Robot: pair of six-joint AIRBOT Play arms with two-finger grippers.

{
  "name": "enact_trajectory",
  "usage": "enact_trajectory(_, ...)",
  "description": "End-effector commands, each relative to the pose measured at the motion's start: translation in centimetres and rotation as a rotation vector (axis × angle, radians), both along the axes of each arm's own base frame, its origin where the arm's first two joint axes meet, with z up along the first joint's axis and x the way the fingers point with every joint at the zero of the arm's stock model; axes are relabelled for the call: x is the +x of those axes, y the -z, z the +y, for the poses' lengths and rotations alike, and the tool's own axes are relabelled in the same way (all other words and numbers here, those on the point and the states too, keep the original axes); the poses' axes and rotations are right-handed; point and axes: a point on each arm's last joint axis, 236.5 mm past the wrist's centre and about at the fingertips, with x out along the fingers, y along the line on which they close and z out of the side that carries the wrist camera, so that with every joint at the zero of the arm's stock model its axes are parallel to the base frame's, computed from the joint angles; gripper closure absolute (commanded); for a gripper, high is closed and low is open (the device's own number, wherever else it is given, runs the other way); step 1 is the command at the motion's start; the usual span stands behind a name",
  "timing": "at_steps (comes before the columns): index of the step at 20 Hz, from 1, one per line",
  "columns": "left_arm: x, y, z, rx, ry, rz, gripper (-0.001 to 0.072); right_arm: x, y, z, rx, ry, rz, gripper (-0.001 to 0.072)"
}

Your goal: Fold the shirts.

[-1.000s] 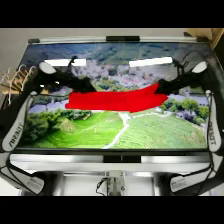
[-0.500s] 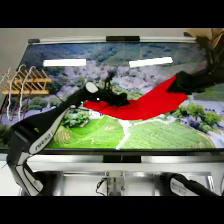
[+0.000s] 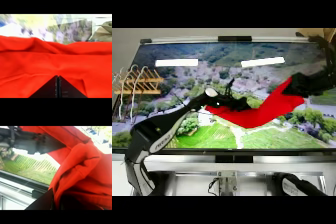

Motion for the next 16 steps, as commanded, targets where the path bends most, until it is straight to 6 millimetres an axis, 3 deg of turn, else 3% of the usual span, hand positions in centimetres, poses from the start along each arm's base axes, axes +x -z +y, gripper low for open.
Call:
enact_trajectory(1,1.5,-2.1,7.0,0.094,0.075,-0.076,0.0677,2.5,2.9,1.3,-0.018,-0.021,0.029,0.0641)
enact_trajectory(4,3.9,-6.0,15.5,0.246,0.046,-0.212,0.0677,5.4,6.4,5.7,-0.020,-0.086,0.025,0.0641)
enact_trajectory(8,6.7,-10.0,29.4,0.480,-0.133,-0.290,0.0676,8.1,11.3,12.6,-0.002,-0.159,0.011,0.0641)
enact_trajectory(9,7.0,-11.2,32.0,0.488,-0.184,-0.294,0.0676,8.6,12.6,14.1,-0.001,-0.172,0.008,0.0641)
enact_trajectory(12,7.8,-14.2,38.2,0.504,-0.329,-0.323,0.0676,10.2,16.0,18.0,0.040,-0.164,-0.002,0.0641)
enact_trajectory(14,7.7,-15.1,40.2,0.509,-0.381,-0.321,0.0676,11.2,18.0,20.2,0.100,-0.116,0.021,0.0634)
enact_trajectory(15,7.6,-15.2,40.5,0.510,-0.386,-0.319,0.0676,11.8,18.6,21.3,0.158,-0.081,0.038,0.0479)
enact_trajectory(16,7.6,-15.2,40.5,0.510,-0.385,-0.319,0.0675,12.1,18.6,22.7,0.244,-0.048,0.067,0.0138)
